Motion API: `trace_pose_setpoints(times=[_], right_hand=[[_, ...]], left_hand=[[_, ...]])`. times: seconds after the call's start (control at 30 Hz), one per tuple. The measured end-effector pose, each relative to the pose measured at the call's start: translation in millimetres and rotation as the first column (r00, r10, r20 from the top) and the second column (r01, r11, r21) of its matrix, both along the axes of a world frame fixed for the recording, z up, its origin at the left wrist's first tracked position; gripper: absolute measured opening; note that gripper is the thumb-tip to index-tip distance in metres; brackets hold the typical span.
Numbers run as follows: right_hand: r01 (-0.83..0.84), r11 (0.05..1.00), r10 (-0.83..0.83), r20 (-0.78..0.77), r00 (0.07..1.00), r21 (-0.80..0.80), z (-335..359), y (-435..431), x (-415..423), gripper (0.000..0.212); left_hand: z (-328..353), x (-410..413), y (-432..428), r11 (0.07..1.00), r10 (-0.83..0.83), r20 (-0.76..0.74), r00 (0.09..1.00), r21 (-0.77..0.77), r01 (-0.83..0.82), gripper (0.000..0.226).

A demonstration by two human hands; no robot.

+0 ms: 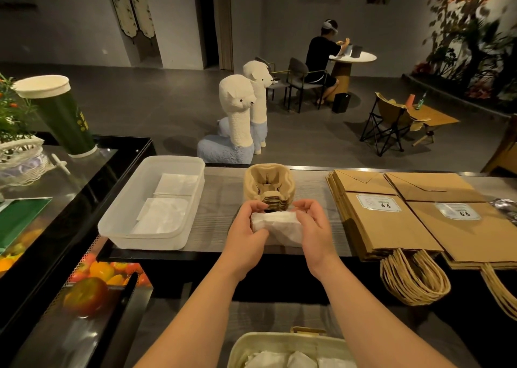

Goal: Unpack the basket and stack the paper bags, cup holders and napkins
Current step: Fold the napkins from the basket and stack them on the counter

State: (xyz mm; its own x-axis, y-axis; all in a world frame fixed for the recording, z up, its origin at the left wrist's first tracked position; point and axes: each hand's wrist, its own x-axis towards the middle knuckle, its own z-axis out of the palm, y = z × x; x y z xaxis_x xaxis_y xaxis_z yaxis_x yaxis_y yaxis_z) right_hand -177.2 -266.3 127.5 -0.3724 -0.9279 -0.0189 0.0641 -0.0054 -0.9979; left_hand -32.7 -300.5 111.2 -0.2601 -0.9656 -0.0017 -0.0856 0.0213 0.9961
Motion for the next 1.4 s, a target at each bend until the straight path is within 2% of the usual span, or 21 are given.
trace_pose_setpoints(times=[0.07, 0.13, 0.27, 0.4, 0.53, 0.63, 0.9, 1.0, 1.1, 1.17, 1.27, 1.33, 1.4], right_hand=[[-0.119, 0.993, 0.12, -0.036, 0.992, 0.021, -1.4, 4.1, -6.3, 0.028], [-0.169, 0.98, 0.186, -0.19, 0.964, 0.102, 0.1, 5.4, -9.9, 0.044], [-0.173, 0.98, 0.197, -0.413, 0.889, 0.095, 4.3, 2.4, -15.0, 0.049], [-0.291, 0.929, 0.369, -0.612, 0.699, 0.229, 23.6, -1.4, -19.7, 0.046], [-0.406, 0.83, 0.543, -0.722, 0.428, 0.384, 61.9, 0.3, -16.7, 0.041], [-0.479, 0.761, 0.61, -0.736, 0.295, 0.438, 88.5, 2.8, -0.5, 0.038], [-0.656, 0.611, 0.691, -0.702, 0.169, 0.444, 113.6, -23.5, 74.6, 0.04], [-0.719, 0.533, 0.721, -0.684, 0.11, 0.446, 121.2, -37.5, 104.2, 0.039], [-0.742, 0.425, 0.798, -0.601, 0.036, 0.519, 128.4, -59.5, 131.6, 0.037], [-0.751, 0.394, 0.837, -0.544, 0.056, 0.529, 130.4, -78.9, 145.3, 0.039], [-0.737, 0.48, 0.819, -0.545, 0.181, 0.476, 125.0, -111.8, 154.2, 0.042], [-0.711, 0.549, 0.793, -0.542, 0.277, 0.44, 117.6, -131.3, 154.2, 0.042], [-0.717, 0.555, 0.803, -0.496, 0.33, 0.422, 110.5, -145.7, 154.5, 0.042]], left_hand=[[1.0, 2.7, -0.6, 1.0, -0.006, -0.013, 1.0, 0.014, 0.006, 0.05], [2.5, 4.7, -1.1, 1.0, -0.013, 0.002, 1.0, -0.009, 0.013, 0.049], [0.9, 9.3, -2.4, 0.999, -0.018, 0.037, 0.999, -0.037, 0.019, 0.049], [7.1, 18.7, -0.1, 0.999, -0.037, 0.02, 0.999, -0.021, 0.038, 0.047], [18.9, 41.7, 5.8, 0.996, -0.08, 0.04, 0.996, -0.043, 0.082, 0.047], [29.5, 72.6, 13.8, 0.997, -0.077, 0.009, 0.997, -0.022, 0.077, 0.051], [75.5, 157.8, 19.6, 0.995, 0.018, 0.067, 0.998, -0.099, -0.011, 0.054], [83.0, 184.2, 9.0, 0.997, 0.069, 0.075, 0.995, -0.033, -0.067, 0.052], [88.2, 205.8, -3.1, 0.986, 0.166, 0.067, 0.984, 0.01, -0.167, 0.05], [88.6, 215.5, -9.0, 0.95, 0.313, 0.035, 0.949, 0.008, -0.314, 0.043], [82.3, 224.2, -9.2, 0.823, 0.565, 0.042, 0.824, -0.091, -0.56, 0.027], [72.8, 227.9, -3.3, 0.782, 0.618, 0.179, 0.765, -0.24, -0.575, 0.02], [59.1, 228.9, 4.3, 0.79, 0.608, 0.348, 0.714, -0.348, -0.504, 0.017]])
